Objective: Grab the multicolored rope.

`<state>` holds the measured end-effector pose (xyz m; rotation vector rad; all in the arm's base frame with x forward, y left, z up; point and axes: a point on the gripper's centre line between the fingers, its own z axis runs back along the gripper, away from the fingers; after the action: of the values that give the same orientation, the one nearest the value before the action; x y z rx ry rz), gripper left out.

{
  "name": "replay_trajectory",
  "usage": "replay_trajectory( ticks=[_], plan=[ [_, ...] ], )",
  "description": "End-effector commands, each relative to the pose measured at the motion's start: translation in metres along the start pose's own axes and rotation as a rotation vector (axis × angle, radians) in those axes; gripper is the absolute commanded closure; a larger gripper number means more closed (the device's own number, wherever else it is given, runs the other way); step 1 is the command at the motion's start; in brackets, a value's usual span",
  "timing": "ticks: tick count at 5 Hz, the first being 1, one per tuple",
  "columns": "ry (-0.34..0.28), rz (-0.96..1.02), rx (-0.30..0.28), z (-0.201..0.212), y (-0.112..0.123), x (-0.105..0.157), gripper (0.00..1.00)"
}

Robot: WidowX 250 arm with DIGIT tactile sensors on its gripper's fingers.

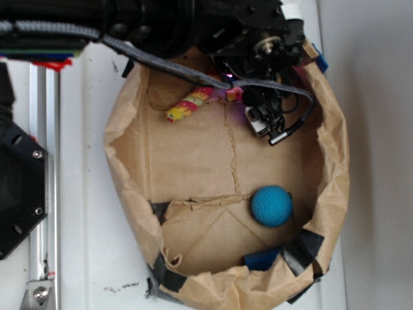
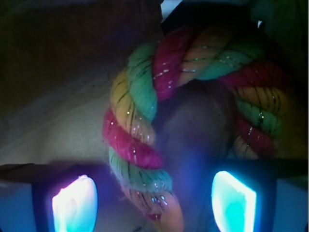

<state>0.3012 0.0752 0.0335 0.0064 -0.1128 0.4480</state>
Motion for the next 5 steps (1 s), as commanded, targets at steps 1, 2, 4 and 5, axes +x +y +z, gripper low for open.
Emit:
replay_trajectory(
  ticks=[1,2,4,5],
  plan=[
    [-0.027,0.013,-0.013,0.012,-0.004,0.011,1.00],
    [-0.026,0.011,-0.027,0.013,-0.005,0.013,1.00],
    [-0.029,0.024,-0.041,0.014,-0.003,0.014,1.00],
    [-0.043,0.034,-0.046,0.029,0.003,0.010,1.00]
  ],
)
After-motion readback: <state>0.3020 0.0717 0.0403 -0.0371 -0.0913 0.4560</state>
